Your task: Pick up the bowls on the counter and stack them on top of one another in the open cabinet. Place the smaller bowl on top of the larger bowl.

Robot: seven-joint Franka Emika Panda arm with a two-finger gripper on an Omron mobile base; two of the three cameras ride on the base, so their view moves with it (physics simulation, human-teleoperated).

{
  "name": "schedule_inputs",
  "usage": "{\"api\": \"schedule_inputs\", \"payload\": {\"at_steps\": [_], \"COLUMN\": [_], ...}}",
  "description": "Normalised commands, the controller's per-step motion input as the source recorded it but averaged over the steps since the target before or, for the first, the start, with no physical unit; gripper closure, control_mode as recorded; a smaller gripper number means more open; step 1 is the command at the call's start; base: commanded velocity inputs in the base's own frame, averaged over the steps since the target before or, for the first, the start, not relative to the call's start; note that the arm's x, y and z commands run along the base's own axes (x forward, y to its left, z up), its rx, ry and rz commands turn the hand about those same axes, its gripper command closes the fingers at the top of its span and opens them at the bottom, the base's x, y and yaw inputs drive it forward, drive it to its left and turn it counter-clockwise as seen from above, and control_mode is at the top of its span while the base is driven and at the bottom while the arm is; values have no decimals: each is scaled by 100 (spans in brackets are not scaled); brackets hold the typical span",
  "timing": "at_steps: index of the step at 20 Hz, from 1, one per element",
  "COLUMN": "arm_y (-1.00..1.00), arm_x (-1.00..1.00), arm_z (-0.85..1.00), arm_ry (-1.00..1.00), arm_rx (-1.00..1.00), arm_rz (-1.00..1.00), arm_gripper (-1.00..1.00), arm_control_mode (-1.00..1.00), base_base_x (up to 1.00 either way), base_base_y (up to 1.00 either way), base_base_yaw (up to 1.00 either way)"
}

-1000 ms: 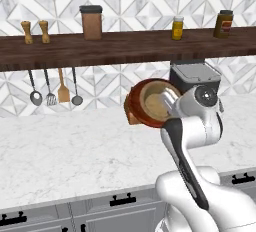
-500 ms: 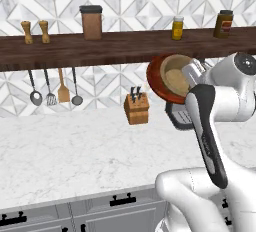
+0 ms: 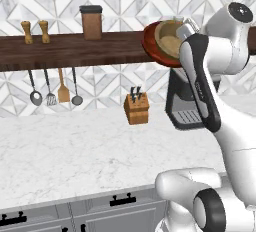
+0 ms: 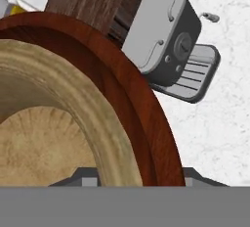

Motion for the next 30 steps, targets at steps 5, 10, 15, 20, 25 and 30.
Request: {"api": "schedule_inputs", "payload": {"at_steps": [5, 10, 15, 20, 25, 30], "arm_y": [25, 25, 15, 3, 0, -2], "arm_x": [100, 100, 90, 71, 33, -15], "arm_z": [55, 17, -53, -4, -9, 0], "arm_ry": [-1, 9, 13, 0, 0, -9], "arm_rx": [0, -1, -3, 0, 0, 0], "arm_rz": [0, 0, 0, -1, 0, 0], "arm_gripper": [100, 100, 100, 100, -100, -100], "arm_control_mode": [-100, -100, -100, -100, -100, -100], "base_base_x": [0, 0, 0, 0, 0, 0], "base_base_y": [0, 0, 0, 0, 0, 0], "base_base_yaw": [0, 0, 0, 0, 0, 0]}}
